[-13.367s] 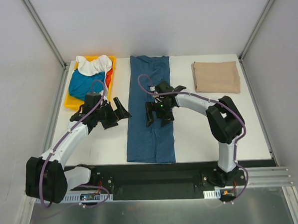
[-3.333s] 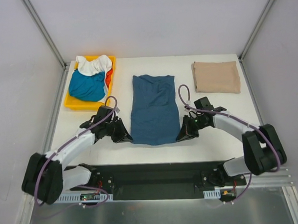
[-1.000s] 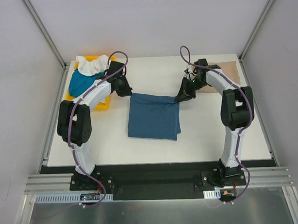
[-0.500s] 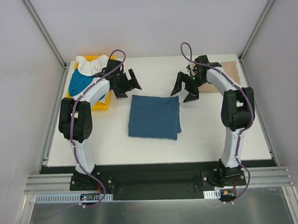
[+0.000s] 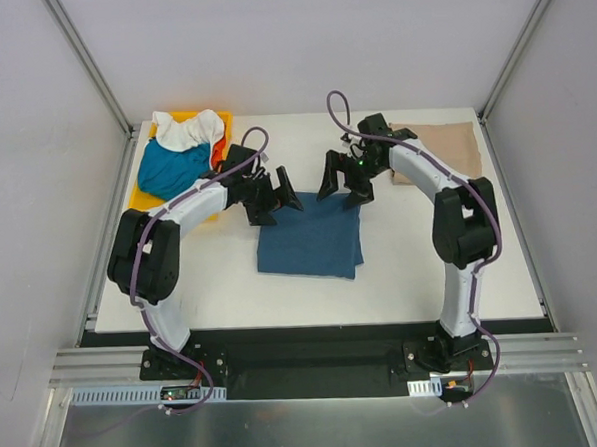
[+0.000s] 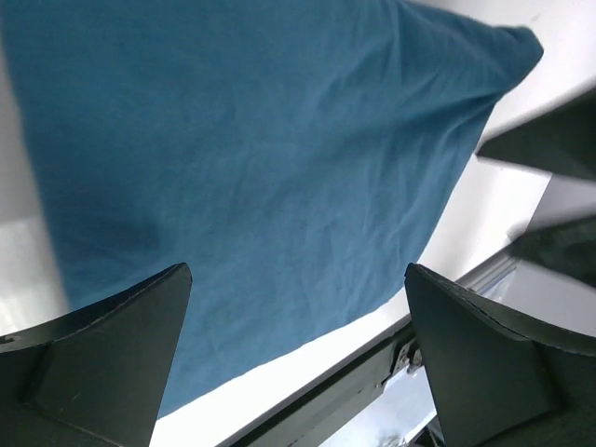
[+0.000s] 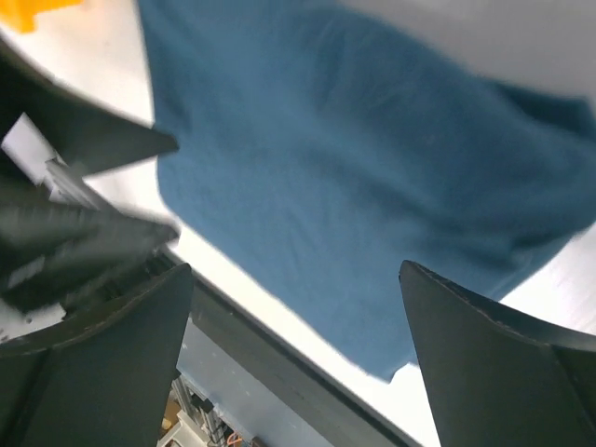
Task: Fold and stack the t-shirts
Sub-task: Fold the tshirt
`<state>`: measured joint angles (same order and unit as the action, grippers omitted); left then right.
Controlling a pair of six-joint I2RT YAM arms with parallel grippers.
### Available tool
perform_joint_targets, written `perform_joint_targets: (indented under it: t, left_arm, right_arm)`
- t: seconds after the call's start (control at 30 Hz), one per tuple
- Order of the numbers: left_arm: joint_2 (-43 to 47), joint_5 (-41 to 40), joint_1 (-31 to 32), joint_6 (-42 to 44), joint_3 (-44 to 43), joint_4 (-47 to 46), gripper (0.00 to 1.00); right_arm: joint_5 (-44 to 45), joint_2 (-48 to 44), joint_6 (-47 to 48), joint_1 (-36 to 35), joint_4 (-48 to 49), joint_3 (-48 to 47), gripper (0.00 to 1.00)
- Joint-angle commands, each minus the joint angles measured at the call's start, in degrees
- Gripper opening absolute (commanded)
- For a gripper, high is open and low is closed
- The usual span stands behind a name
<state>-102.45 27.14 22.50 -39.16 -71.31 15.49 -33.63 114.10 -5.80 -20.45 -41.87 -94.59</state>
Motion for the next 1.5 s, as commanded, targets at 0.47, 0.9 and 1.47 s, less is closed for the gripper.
perform_joint_targets:
  t: [0.47, 0.9, 1.47]
  left_arm:
    - [-5.6, 4.3, 1.3, 0.8, 7.1, -4.8, 0.99]
    - [11.8, 3.5, 5.1, -0.5, 24.5, -4.9, 0.99]
    - [8.4, 1.0, 4.6, 2.9, 10.1, -4.9, 0.99]
  right_arm:
    - [6.9, 16.3, -0.3, 1.2, -0.6, -7.8, 0.96]
    - [15.2, -0.4, 1.9, -3.4, -2.0, 10.4, 0.96]
    - [22.1, -19.2, 0.4, -5.3, -2.0, 23.6, 0.96]
